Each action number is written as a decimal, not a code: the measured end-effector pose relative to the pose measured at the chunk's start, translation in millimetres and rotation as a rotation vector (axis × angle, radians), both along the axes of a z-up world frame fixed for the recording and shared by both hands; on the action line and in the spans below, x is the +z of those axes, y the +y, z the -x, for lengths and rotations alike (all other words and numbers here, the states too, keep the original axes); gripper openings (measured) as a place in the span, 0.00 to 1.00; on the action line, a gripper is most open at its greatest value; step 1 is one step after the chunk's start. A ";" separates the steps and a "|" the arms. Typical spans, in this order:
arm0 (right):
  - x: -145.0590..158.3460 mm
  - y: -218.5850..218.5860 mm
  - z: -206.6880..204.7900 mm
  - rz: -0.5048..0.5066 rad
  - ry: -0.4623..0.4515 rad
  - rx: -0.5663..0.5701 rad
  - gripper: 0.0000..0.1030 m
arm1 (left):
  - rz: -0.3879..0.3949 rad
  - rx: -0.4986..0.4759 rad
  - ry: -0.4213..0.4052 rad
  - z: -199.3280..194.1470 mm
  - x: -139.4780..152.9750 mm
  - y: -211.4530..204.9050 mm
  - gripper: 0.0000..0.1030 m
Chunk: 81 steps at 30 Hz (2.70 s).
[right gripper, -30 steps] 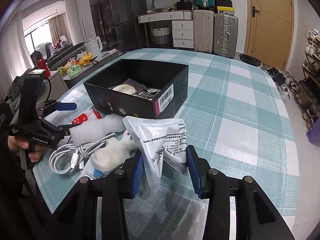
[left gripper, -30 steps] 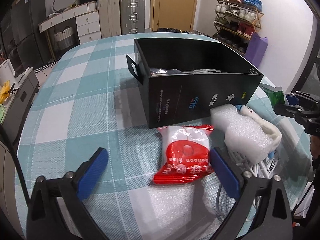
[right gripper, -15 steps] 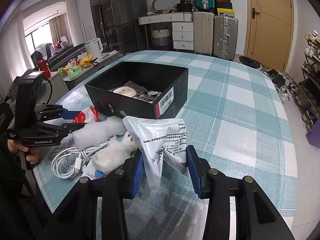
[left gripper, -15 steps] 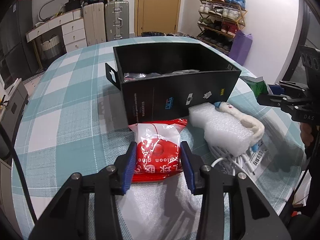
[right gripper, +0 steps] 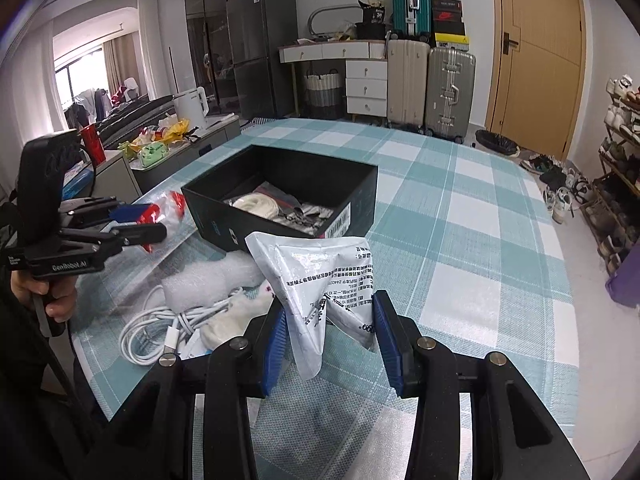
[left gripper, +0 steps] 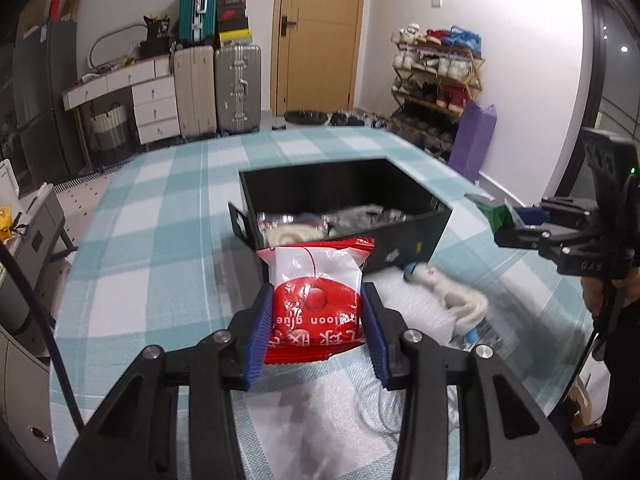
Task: Organize soft objects
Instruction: 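Carry the glue packet and white pouch into the black box with both tools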
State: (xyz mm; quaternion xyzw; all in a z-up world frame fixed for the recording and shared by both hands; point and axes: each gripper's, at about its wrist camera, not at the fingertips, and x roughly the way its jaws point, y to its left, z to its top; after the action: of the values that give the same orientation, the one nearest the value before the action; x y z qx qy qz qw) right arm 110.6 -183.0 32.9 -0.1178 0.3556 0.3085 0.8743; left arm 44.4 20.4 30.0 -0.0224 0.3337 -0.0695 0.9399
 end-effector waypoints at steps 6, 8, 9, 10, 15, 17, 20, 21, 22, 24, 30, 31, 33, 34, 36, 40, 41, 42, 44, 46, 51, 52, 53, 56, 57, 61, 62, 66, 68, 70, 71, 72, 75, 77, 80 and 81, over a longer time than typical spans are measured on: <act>13.5 2.7 8.6 -0.016 -0.038 0.005 0.40 | -0.013 0.025 -0.044 0.7 12.5 4.7 0.40; 17.7 5.5 10.8 -0.022 -0.049 0.013 0.40 | -0.018 0.034 -0.053 -0.1 15.8 6.1 0.40; 19.5 7.1 12.2 -0.024 -0.056 0.016 0.40 | -0.019 0.036 -0.057 -0.6 16.8 6.6 0.40; 21.1 8.3 13.2 -0.027 -0.060 0.017 0.40 | -0.021 0.038 -0.062 -1.2 18.2 7.3 0.40; 27.2 15.2 12.9 -0.046 -0.076 0.022 0.40 | -0.011 0.056 -0.078 -5.4 22.6 8.9 0.40; 30.6 19.0 12.4 -0.059 -0.081 0.023 0.40 | -0.001 0.067 -0.091 -8.5 26.9 11.0 0.40; 34.6 25.3 10.2 -0.075 -0.084 0.022 0.40 | 0.019 0.088 -0.112 -12.4 32.6 13.4 0.40; 35.7 27.4 10.2 -0.077 -0.088 0.022 0.40 | 0.023 0.092 -0.114 -13.8 33.5 13.9 0.40; 36.5 29.9 9.6 -0.079 -0.088 0.023 0.40 | 0.027 0.097 -0.116 -16.6 35.2 14.7 0.40; 37.5 35.2 8.0 -0.084 -0.087 0.027 0.40 | 0.031 0.103 -0.119 -20.0 36.8 15.7 0.40; 37.8 46.9 -1.4 -0.100 -0.077 0.029 0.40 | 0.032 0.104 -0.112 -33.9 37.6 15.1 0.40; 37.6 47.9 -3.6 -0.103 -0.074 0.029 0.40 | 0.037 0.103 -0.110 -37.3 37.1 15.4 0.40; 37.3 52.0 -6.8 -0.104 -0.075 0.029 0.40 | 0.048 0.100 -0.097 -45.2 34.8 14.4 0.40; 37.8 53.6 -7.5 -0.106 -0.073 0.031 0.40 | 0.048 0.096 -0.093 -48.6 33.4 12.8 0.40; 37.7 56.5 -9.7 -0.110 -0.071 0.029 0.40 | 0.043 0.089 -0.089 -52.6 30.9 9.9 0.40; 38.6 61.5 -16.4 -0.115 -0.074 0.025 0.40 | 0.036 0.082 -0.077 -61.7 26.4 4.9 0.40; 38.7 62.4 -17.8 -0.116 -0.073 0.024 0.40 | 0.034 0.081 -0.074 -64.1 25.3 4.0 0.40; 38.7 63.3 -19.2 -0.116 -0.072 0.022 0.40 | 0.034 0.081 -0.072 -65.5 24.8 3.6 0.40; 37.7 65.4 -22.8 -0.112 -0.073 0.019 0.40 | 0.034 0.085 -0.070 -68.5 23.2 2.5 0.40; 36.1 66.3 -27.0 -0.114 -0.071 0.017 0.40 | 0.037 0.087 -0.061 -72.0 20.7 1.5 0.40; 31.1 66.8 -35.0 -0.125 -0.057 0.007 0.40 | 0.019 0.085 -0.054 -78.7 17.5 -2.4 0.40; 30.1 66.8 -36.7 -0.125 -0.057 0.003 0.40 | 0.015 0.084 -0.053 -80.6 17.0 -3.7 0.40; 29.2 67.4 -38.0 -0.122 -0.054 0.003 0.40 | 0.014 0.083 -0.052 -82.2 16.7 -4.4 0.40; 26.5 68.9 -41.5 -0.117 -0.050 0.009 0.40 | 0.016 0.081 -0.049 -87.2 15.2 -4.6 0.40; 25.4 69.8 -43.1 -0.112 -0.049 0.008 0.40 | 0.017 0.082 -0.047 -89.0 14.3 -4.7 0.40; 20.7 72.0 -49.4 -0.103 -0.041 0.007 0.40 | 0.021 0.078 -0.037 -95.8 10.1 -5.6 0.40; 19.3 73.0 -50.9 -0.099 -0.039 0.008 0.40 | 0.021 0.077 -0.036 -97.1 9.3 -5.7 0.40; 13.6 74.8 -56.6 -0.096 -0.024 0.011 0.40 | 0.026 0.075 -0.027 -101.8 5.0 -5.1 0.40; 11.3 75.2 -59.1 -0.098 -0.020 0.012 0.40 | 0.023 0.072 -0.022 -104.2 3.0 -6.4 0.40; 9.9 75.8 -60.9 -0.102 -0.015 0.016 0.40 | 0.011 0.074 -0.024 -105.1 1.0 -7.5 0.40; 9.4 76.5 -61.3 -0.101 -0.016 0.018 0.40 | 0.010 0.074 -0.022 -105.8 0.1 -7.4 0.40; 8.8 76.7 -62.7 -0.102 -0.017 0.018 0.40 | 0.010 0.073 -0.018 -106.7 -1.0 -7.5 0.40; 5.8 78.7 -65.9 -0.095 -0.012 0.020 0.40 | 0.003 0.070 -0.009 -109.6 -4.5 -8.5 0.40; 3.3 79.4 -68.5 -0.091 -0.010 0.018 0.40 | 0.001 0.069 -0.006 -110.8 -6.4 -8.8 0.40; 1.0 79.9 -71.3 -0.088 -0.011 0.013 0.40 | 0.002 0.075 0.005 -113.0 -9.5 -8.6 0.40; 0.9 79.8 -71.2 -0.088 -0.013 0.011 0.40 | 0.005 0.075 0.007 -113.6 -10.3 -8.2 0.40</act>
State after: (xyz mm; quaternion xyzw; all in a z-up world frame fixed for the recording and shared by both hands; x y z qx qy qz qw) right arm 181.8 -103.2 33.8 -0.0832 0.3353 0.3279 0.8793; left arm 158.0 12.2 19.6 -0.0374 0.3359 -0.0348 0.9405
